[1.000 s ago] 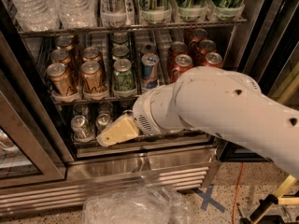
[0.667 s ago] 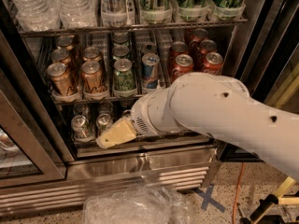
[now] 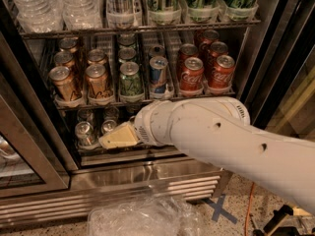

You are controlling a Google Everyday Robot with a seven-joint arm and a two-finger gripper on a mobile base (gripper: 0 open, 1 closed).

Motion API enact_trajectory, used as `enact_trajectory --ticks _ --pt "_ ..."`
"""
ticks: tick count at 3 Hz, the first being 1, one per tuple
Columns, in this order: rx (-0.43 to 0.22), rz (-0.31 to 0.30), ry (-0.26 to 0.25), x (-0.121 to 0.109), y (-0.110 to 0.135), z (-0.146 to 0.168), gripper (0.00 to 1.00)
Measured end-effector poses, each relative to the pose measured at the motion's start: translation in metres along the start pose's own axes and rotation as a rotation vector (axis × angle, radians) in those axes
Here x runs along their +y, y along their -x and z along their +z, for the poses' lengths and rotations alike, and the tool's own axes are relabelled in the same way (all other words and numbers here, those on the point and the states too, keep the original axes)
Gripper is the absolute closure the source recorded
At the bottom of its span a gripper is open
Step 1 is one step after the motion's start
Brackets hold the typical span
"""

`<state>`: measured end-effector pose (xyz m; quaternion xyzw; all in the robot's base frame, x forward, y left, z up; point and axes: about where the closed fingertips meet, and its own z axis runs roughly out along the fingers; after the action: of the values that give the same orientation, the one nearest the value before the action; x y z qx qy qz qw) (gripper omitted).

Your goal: Pick green can from middle shelf of fridge

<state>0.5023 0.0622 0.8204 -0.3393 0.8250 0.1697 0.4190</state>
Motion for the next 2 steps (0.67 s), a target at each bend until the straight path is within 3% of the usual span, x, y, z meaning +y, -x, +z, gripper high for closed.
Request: enact_trajectory --ticks 1,2 --pt "-0.104 0.030 -0.098 -0.017 0.009 -0.015 0.00" --pt "-0.169 0.044 -0.148 -0.030 0.016 -0.030 0.00"
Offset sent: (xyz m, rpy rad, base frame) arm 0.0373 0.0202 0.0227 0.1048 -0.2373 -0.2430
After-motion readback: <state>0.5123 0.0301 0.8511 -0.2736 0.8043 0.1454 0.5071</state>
